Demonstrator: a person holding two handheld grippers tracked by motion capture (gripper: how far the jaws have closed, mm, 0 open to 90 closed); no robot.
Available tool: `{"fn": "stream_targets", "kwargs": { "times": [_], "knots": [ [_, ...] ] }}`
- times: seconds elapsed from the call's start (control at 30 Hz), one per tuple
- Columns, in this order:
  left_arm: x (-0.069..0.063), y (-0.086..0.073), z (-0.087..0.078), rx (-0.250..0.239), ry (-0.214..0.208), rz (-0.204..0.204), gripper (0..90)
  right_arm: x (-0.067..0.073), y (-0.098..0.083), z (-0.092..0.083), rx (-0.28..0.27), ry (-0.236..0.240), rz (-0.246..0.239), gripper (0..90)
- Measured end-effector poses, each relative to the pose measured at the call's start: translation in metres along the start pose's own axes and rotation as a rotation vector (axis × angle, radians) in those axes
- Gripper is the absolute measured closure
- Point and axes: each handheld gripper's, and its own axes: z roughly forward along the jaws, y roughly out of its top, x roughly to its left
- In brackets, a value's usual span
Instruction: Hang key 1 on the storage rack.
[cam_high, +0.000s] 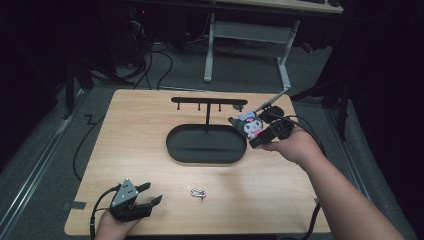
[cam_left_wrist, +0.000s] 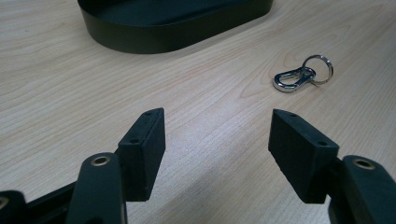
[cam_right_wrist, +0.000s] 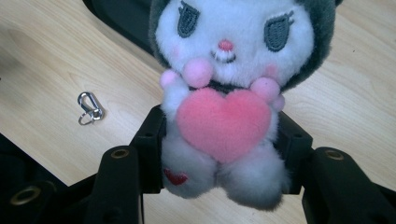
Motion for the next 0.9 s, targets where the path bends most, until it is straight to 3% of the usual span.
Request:
{"fn": "stream_targets", "kwargs": {
  "times": [0.9],
  "knots": [
    [0.001, 0.000, 0.000, 0.005, -0.002, 0.006, 37.2, -0.005, 0.038, -0.015, -0.054, -0.020, 0.009, 48.9]
  ]
}}
